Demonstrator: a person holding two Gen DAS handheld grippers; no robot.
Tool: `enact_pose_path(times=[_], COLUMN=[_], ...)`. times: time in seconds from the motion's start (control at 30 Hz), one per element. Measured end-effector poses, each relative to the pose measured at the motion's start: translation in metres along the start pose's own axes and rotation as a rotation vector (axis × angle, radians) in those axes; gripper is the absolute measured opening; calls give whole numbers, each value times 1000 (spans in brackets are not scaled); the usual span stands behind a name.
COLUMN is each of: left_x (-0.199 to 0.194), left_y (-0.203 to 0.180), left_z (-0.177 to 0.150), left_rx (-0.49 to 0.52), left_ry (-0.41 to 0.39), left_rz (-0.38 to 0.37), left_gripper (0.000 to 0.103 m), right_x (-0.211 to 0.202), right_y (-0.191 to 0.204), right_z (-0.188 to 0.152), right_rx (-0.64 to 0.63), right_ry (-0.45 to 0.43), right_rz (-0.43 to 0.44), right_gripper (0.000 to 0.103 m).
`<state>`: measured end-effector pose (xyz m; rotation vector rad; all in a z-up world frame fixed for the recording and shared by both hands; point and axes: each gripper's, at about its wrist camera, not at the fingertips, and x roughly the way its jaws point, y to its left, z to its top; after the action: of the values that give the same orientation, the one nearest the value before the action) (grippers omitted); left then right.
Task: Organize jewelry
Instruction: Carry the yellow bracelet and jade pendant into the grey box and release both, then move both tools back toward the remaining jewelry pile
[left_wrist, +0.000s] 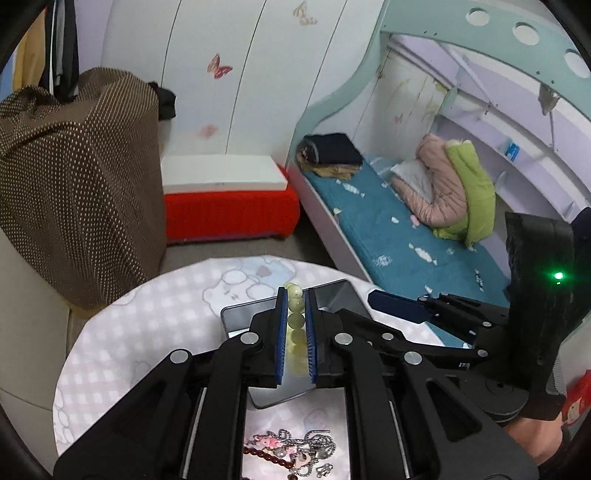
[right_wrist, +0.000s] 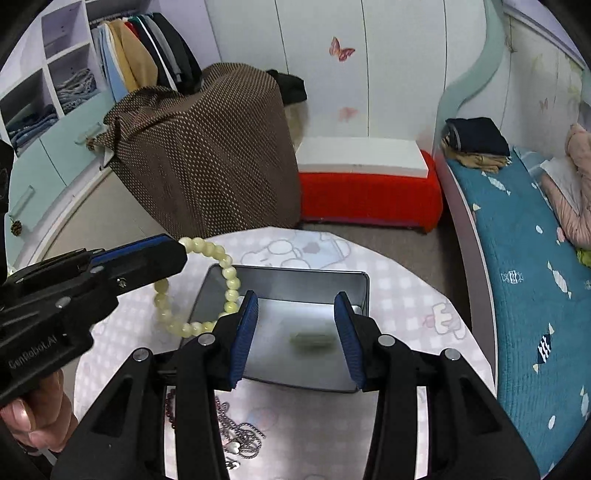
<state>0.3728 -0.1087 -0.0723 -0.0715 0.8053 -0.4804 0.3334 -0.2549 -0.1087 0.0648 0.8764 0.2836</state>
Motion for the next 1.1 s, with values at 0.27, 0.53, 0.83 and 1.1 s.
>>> enact_pose_path(times=[0.27, 0.53, 0.83, 1.1], left_x=[-15, -62, -118, -154], left_y=[19, 26, 25, 25], left_z=[-8, -30, -58, -83], left_rx=[-43, -59, -62, -68], left_ry=[-58, -153, -242, -282], left_rz=[85, 208, 307, 364], left_gripper=[91, 96, 96, 96], right_x=[-5, -32, -77, -106], right_y=[-12, -17, 8, 28], right_z=[-4, -20, -27, -41], right_rx=[48, 109, 68, 40], right_ry=[-24, -90, -193, -244], right_rz=[-21, -77, -82, -69], right_gripper=[89, 95, 95, 95])
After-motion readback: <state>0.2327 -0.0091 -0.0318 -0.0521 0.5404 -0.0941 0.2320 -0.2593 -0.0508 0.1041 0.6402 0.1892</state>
